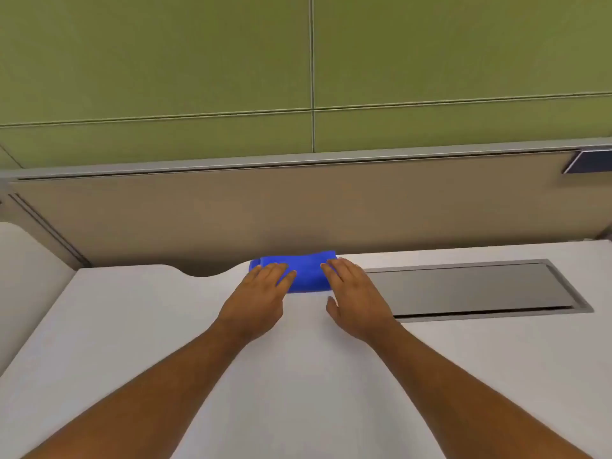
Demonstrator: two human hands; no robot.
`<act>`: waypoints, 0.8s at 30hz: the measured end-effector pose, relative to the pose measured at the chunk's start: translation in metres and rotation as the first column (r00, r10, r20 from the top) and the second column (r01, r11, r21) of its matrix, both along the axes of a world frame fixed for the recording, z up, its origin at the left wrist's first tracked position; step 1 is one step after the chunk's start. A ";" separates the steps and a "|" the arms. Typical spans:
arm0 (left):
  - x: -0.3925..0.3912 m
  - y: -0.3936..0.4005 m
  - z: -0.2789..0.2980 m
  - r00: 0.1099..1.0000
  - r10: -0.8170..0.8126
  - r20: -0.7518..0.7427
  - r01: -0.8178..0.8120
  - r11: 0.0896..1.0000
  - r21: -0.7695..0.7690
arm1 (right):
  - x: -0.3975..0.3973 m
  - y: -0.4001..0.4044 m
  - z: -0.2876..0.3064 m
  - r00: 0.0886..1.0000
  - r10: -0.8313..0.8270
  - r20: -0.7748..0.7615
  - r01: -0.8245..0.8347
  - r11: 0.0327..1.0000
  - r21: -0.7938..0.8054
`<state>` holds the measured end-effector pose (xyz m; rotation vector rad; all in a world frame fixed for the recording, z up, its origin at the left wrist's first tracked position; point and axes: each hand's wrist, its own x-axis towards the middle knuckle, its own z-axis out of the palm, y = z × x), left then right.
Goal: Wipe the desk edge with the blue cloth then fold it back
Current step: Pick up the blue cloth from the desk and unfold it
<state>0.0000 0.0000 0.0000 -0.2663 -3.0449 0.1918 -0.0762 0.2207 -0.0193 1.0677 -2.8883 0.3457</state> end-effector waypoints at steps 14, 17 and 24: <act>-0.048 -0.025 -0.039 0.977 0.155 0.146 -0.182 0.964 0.195 | -0.047 -0.021 -0.033 0.999 0.007 0.049 -0.010 0.998 0.060; -0.041 -0.021 -0.022 0.980 0.197 0.006 -0.188 0.925 0.329 | -0.037 -0.020 -0.018 0.992 -0.114 0.055 0.124 0.966 -0.227; 0.013 -0.016 0.026 0.922 0.385 -0.045 -0.246 0.673 0.698 | 0.028 -0.028 0.050 0.888 -0.103 0.448 0.398 0.660 -0.637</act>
